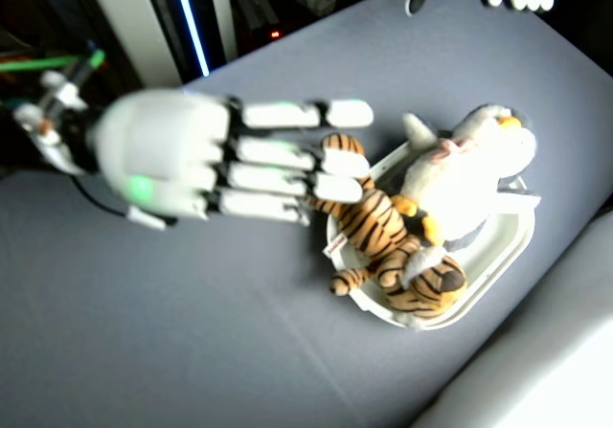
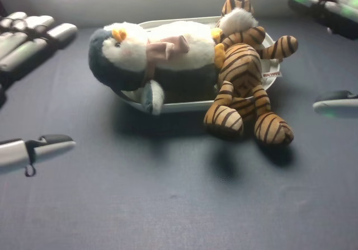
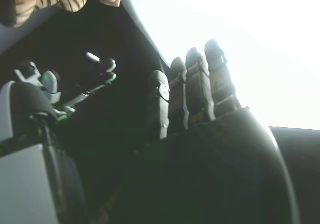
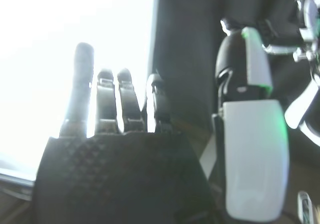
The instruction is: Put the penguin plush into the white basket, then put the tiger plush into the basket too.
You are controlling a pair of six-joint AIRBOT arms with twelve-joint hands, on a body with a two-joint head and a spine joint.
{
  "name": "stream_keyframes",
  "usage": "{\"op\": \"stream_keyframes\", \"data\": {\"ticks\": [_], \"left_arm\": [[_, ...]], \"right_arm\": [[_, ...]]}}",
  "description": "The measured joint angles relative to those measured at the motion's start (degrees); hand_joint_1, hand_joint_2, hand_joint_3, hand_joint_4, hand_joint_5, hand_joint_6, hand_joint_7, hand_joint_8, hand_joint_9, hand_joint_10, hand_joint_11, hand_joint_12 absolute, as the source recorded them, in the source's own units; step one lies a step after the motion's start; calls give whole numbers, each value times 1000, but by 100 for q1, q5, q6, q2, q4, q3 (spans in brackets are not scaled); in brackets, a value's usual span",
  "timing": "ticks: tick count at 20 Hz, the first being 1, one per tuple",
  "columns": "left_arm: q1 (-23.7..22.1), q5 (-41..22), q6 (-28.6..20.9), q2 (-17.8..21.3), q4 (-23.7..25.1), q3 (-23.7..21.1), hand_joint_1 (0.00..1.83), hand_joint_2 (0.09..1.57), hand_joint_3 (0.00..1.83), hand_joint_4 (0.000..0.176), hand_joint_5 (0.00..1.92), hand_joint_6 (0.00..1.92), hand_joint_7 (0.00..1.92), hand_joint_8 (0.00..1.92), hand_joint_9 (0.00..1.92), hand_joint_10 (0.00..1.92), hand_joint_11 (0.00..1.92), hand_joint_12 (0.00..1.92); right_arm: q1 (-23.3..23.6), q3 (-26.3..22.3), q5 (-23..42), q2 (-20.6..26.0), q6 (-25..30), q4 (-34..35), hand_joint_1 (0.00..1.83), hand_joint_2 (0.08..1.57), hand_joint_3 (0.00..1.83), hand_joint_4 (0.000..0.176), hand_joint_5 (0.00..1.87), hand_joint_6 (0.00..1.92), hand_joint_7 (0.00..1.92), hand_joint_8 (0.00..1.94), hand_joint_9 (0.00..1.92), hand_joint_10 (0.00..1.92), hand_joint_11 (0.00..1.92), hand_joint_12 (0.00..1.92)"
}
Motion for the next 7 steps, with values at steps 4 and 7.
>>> {"op": "stream_keyframes", "data": {"ticks": [4,7], "left_arm": [[256,-376,-20,4,-68,-155,783,930,0,122,0,0,34,3,45,6,9,218],[232,-516,-125,-33,55,-136,681,905,3,122,198,111,165,0,217,8,0,847]], "right_arm": [[-861,-291,868,162,149,555,719,1082,16,176,0,0,0,0,0,0,0,0],[-1248,-472,1464,188,146,739,641,1199,12,107,5,0,182,9,276,14,181,217]]}}
